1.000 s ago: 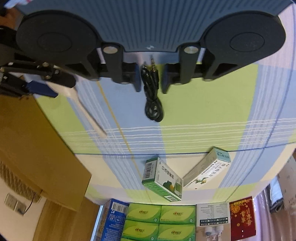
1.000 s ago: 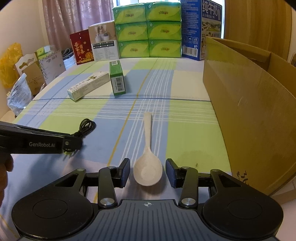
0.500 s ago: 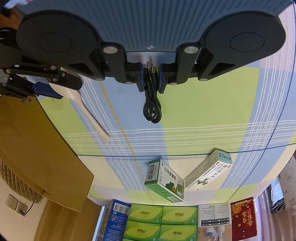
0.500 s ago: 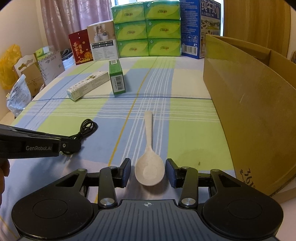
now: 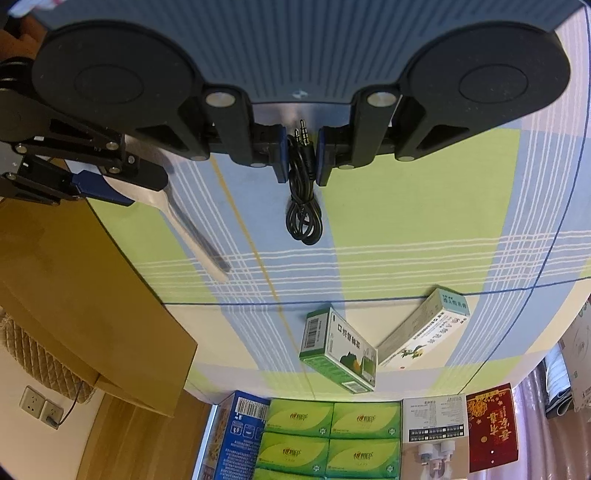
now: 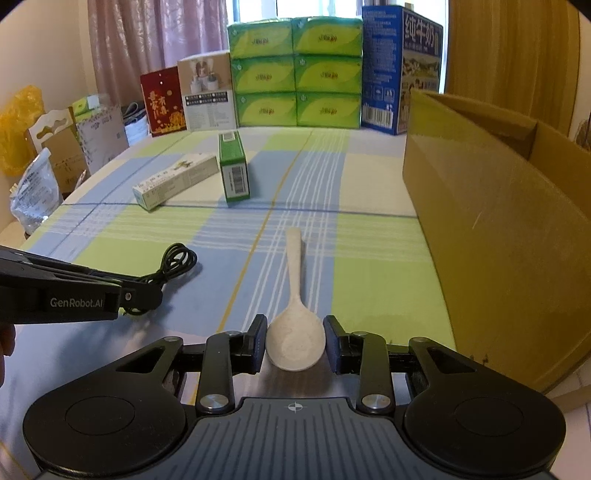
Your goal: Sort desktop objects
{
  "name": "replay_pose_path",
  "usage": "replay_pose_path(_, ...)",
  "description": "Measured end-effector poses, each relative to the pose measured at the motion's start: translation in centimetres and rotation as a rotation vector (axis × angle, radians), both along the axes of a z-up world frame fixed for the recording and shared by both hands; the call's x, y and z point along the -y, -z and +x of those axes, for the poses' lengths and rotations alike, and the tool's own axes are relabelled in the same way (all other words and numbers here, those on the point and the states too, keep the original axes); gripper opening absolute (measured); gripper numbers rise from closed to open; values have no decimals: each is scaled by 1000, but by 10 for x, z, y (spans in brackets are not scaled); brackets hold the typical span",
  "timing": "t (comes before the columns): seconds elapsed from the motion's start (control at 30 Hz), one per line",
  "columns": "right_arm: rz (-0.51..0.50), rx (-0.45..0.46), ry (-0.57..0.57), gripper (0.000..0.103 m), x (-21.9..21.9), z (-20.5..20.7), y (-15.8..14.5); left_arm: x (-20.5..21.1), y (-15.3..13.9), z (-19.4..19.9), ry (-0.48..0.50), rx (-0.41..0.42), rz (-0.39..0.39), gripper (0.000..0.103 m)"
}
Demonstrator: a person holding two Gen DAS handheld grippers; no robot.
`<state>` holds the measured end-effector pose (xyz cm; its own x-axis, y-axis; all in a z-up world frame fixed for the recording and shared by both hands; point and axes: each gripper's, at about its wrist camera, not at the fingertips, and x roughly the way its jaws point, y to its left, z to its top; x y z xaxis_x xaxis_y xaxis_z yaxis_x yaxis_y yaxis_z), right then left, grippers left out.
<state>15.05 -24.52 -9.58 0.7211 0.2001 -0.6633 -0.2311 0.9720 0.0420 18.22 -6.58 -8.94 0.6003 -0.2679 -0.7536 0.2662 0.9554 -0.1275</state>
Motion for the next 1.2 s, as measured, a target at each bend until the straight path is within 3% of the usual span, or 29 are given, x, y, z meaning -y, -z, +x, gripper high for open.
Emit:
replay_pose_path(0.47, -3, 81, -31, 30, 3, -28, -39, 17, -31, -30, 60, 62, 24, 11)
replay_pose_path(0.9, 28, 149, -18, 30, 27, -75, -88, 37, -81, -90, 27, 94, -40, 11)
replay_pose_path(1.2, 48, 207, -1, 30, 44, -99, -121, 59, -111, -117, 57, 139, -55, 11)
